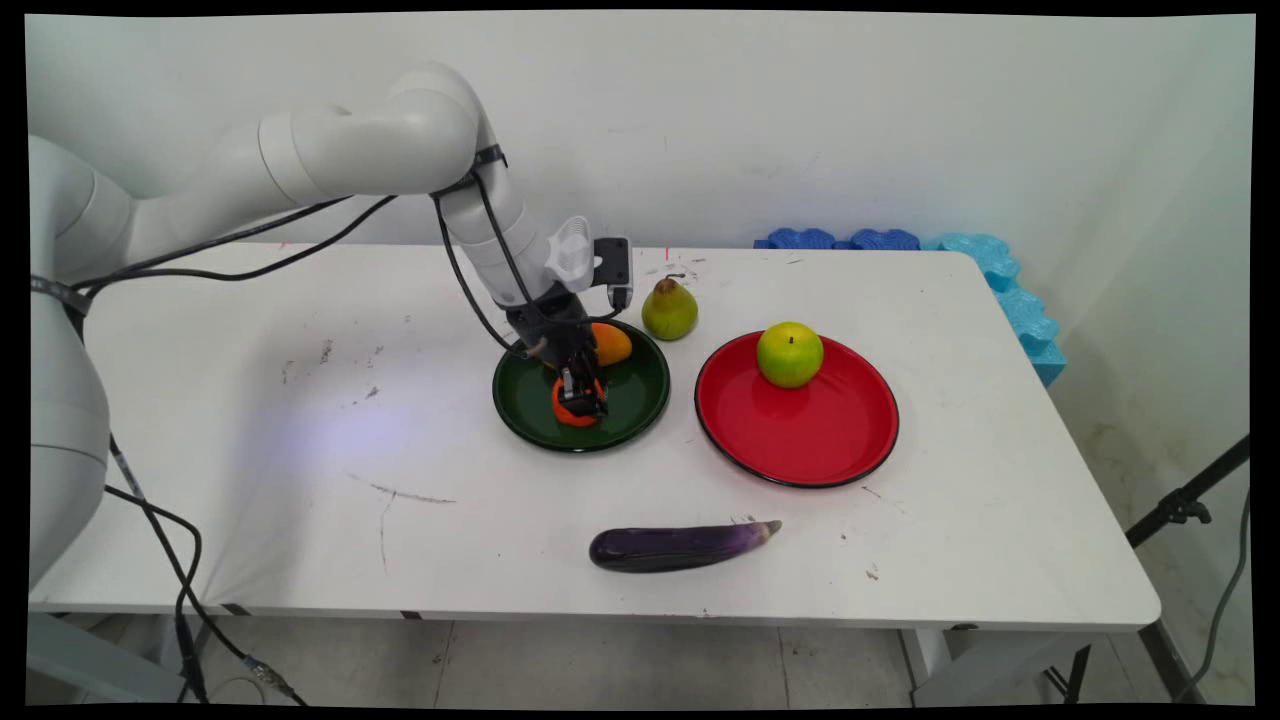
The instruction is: Place the picked object on the table
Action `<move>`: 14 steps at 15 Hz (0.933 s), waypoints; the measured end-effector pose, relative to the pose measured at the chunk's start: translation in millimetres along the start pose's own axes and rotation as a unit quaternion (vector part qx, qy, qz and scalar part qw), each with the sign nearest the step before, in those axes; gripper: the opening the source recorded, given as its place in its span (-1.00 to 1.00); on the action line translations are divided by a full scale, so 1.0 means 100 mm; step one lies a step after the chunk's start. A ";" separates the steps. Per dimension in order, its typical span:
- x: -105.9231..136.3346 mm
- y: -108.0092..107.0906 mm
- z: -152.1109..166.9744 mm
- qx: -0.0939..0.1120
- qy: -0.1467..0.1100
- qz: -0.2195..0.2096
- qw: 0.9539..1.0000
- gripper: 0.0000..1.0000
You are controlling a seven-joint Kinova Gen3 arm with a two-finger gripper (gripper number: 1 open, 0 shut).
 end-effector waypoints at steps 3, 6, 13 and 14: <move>0.05 0.02 -0.07 -0.001 0.004 0.006 1.000 -1.00; 0.17 0.06 -0.29 0.002 0.016 0.014 1.000 -1.00; 0.59 0.38 -0.89 -0.007 0.063 0.027 0.998 -1.00; 0.66 0.46 -0.94 -0.012 0.069 0.026 0.997 -1.00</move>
